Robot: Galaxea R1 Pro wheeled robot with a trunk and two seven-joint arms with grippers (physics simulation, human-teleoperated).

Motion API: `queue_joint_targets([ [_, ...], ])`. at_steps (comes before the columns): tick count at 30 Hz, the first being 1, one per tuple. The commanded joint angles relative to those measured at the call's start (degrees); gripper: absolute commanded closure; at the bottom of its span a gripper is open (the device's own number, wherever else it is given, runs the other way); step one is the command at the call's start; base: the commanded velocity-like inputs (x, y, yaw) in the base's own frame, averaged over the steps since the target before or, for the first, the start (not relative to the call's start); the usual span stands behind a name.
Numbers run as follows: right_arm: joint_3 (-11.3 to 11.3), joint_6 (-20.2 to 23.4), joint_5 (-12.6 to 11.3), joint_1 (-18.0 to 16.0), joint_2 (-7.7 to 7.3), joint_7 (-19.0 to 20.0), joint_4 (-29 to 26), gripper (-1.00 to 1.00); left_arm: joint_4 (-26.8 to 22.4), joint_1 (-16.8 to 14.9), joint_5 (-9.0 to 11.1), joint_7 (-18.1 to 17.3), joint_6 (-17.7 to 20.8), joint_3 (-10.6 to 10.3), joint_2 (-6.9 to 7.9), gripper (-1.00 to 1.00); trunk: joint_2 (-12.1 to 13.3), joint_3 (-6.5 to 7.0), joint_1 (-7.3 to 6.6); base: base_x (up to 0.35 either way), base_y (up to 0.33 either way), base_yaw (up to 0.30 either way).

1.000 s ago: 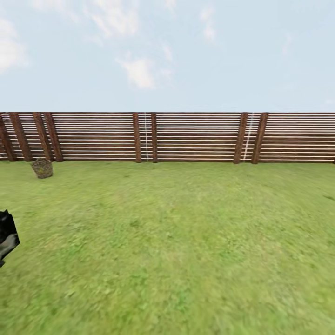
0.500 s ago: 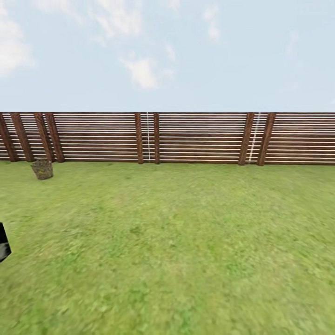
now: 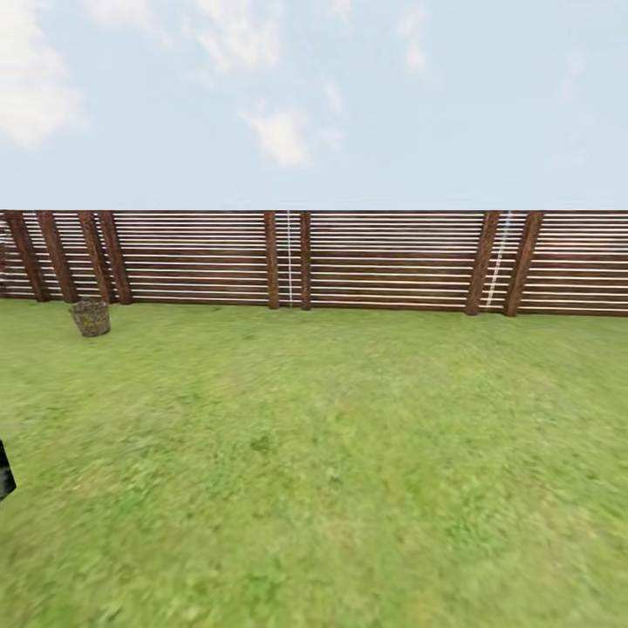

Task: Take the three Easter eggs out of the wicker basket on the lawn in the garden, then place them on the lawn next to a single tree (choose any tree) so that all three eggs are next to the same tree and none are left in the basket.

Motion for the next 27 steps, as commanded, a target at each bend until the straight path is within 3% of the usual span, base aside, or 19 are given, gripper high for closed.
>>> queue_joint_targets([
  [1, -0.03, 0.02, -0.03, -0.08, -0.01, 0.0, 0.11, -1.0, -0.11, 0.04, 0.02, -0.04, -0.04, 0.03, 0.01, -1.0, -0.02, -0.05, 0.04, 0.336, 0.0, 0.252],
  [27, -0.03, 0.02, -0.01, -0.08, -0.07, 0.0, 0.11, -1.0, -0.11, 0.04, 0.02, -0.04, -0.04, 0.03, -0.08, -1.0, -0.02, -0.05, 0.04, 0.336, 0.0, 0.234],
])
